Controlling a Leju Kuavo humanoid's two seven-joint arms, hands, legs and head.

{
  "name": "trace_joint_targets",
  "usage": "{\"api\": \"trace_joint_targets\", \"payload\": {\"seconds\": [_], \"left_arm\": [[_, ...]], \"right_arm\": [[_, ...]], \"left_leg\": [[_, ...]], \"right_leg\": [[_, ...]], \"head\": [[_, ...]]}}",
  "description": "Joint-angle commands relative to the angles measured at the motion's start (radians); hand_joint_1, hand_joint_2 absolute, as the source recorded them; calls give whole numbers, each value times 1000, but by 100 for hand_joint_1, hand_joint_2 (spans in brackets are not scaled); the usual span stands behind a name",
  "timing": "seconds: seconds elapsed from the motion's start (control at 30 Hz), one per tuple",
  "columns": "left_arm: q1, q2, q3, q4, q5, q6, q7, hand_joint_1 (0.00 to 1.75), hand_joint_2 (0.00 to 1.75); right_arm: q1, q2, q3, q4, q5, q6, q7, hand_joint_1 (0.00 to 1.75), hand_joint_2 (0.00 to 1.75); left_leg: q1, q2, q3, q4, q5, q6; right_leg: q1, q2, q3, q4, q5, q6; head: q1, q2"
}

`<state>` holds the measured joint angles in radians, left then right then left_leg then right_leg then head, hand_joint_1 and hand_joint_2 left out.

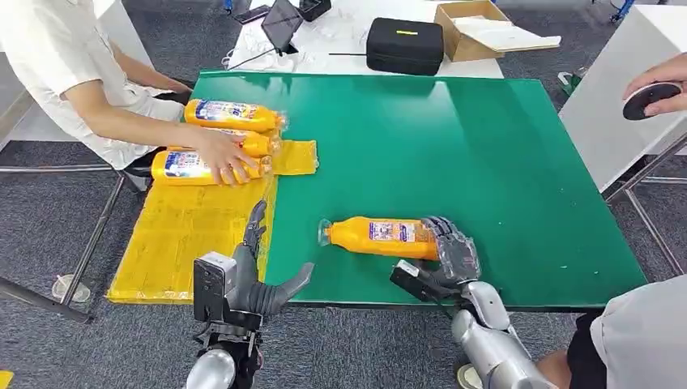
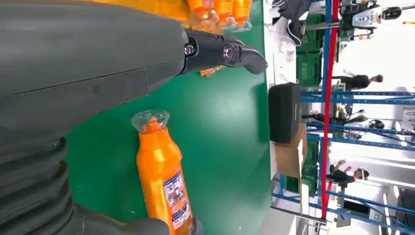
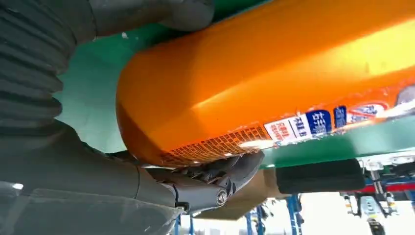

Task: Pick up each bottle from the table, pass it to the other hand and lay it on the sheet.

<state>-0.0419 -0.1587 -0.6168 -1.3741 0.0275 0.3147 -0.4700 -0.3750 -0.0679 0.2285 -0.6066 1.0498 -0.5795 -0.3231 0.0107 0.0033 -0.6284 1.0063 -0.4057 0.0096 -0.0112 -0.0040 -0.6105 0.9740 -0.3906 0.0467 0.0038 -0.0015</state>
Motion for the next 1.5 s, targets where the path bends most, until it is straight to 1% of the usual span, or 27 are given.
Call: {"api": "trace_joint_targets", "payload": {"seconds": [0.03,0.13,0.23,0.27,0.37,0.4,0.47,0.5,0.57,0.6,0.67,0.7,0.73,0.8,0.9,1.03,1.2,1.23,1.3,1.37,1.4,1.47,1.5], "left_arm": [[-28,16,-10,28,4,-16,11,0,175],[-36,12,-9,43,7,-21,12,0,175],[-31,10,-1,40,19,-22,8,0,175],[-30,9,0,39,22,-23,7,0,175],[-26,8,8,38,58,-46,1,0,175],[-25,9,6,39,61,-49,-1,0,175],[-23,10,7,38,71,-55,-5,0,175],[-22,11,8,38,74,-57,-7,0,175],[-21,11,10,35,85,-62,-10,0,175],[-21,11,11,34,89,-64,-10,0,175],[-26,7,18,38,122,-78,-4,0,175],[-27,7,19,39,123,-78,-4,0,175],[-28,5,23,45,154,-95,2,0,175],[-25,6,26,49,172,-103,10,0,175],[-11,1,49,65,274,-154,62,0,175],[2,4,66,83,376,-194,115,0,175],[10,6,72,87,387,-182,115,0,175],[8,9,65,88,382,-169,106,0,175],[8,9,61,89,371,-160,97,0,175],[18,13,50,84,363,-158,91,0,175],[20,15,48,84,363,-158,91,0,175],[26,10,53,94,401,-168,90,0,175],[26,10,53,94,401,-168,90,0,175]], "right_arm": [[-36,-46,113,146,97,47,83,175,175],[-56,-61,128,174,120,77,96,175,175],[-50,-67,129,187,123,87,103,175,175],[-49,-66,127,187,121,87,103,175,175],[-41,-61,102,188,87,93,80,175,175],[-36,-59,91,187,71,94,67,175,175],[-31,-51,63,181,32,96,41,175,175],[-30,-50,60,179,28,90,36,175,175],[-27,-44,42,171,0,83,6,175,175],[-28,-43,40,168,-3,81,2,175,175],[-32,-35,25,160,-33,56,-38,175,175],[-35,-34,25,160,-34,59,-38,175,175],[-30,-26,9,145,-69,44,-80,175,175],[-26,-19,2,137,-88,45,-96,175,175],[-3,-2,-25,100,-153,49,-150,175,175],[-1,-9,-6,103,-150,37,-144,175,175],[8,-15,-3,103,-151,19,-147,175,175],[14,-10,-12,95,-181,23,-175,175,175],[20,-5,-14,88,-192,23,-185,175,175],[52,11,-38,31,-260,31,-244,175,175],[57,13,-37,24,-265,36,-245,175,175],[88,34,-65,-53,-348,34,-299,175,175],[88,34,-65,-53,-348,34,-299,175,175]], "left_leg": [[0,-2,2,-1,0,0],[0,0,3,0,0,0],[0,2,4,-1,0,0],[0,0,5,-1,0,0],[0,2,6,-1,0,0],[1,0,7,-1,1,0],[0,1,7,-1,1,1],[1,-1,7,-1,1,1],[0,1,8,-1,1,1],[1,0,8,-1,1,0],[0,1,8,-1,0,0],[1,0,8,-1,0,0],[1,1,7,-1,0,0],[1,1,8,-1,0,0],[1,2,7,-1,0,0],[1,3,7,-1,-1,0],[1,1,7,-1,-1,0],[1,2,6,-1,-1,0],[1,1,7,-1,-1,0],[1,1,7,-1,-1,0],[1,2,6,-1,-1,0],[1,2,6,-1,-1,0],[1,3,5,-1,-1,0]], "right_leg": [[1,-1,3,-1,-1,-1],[0,-1,3,-1,0,-2],[0,1,4,-1,1,-1],[1,-1,5,-1,1,-2],[0,1,5,-2,2,-2],[1,-1,6,-2,1,-2],[0,0,6,-2,2,-2],[1,-1,7,-2,1,-2],[0,0,7,-2,1,-2],[1,-1,8,-2,1,-2],[1,0,8,-2,1,-2],[1,-1,8,-2,1,-2],[1,1,8,-2,1,-2],[1,0,9,-2,0,-2],[1,1,8,-2,0,-1],[1,2,7,-2,0,-1],[1,1,7,-2,0,-1],[1,1,6,-2,0,-1],[1,1,7,-1,-1,-2],[1,1,8,-2,-1,-2],[1,1,6,-2,0,-1],[1,2,6,-1,0,-1],[1,3,6,-2,0,-1]], "head": [[0,0],[0,0],[0,0],[0,0],[0,0],[0,0],[0,0],[0,0],[0,0],[0,0],[0,0],[0,0],[0,0],[0,0],[0,0],[0,0],[0,0],[0,0],[0,0],[0,0],[0,0],[0,0],[0,0]]}}
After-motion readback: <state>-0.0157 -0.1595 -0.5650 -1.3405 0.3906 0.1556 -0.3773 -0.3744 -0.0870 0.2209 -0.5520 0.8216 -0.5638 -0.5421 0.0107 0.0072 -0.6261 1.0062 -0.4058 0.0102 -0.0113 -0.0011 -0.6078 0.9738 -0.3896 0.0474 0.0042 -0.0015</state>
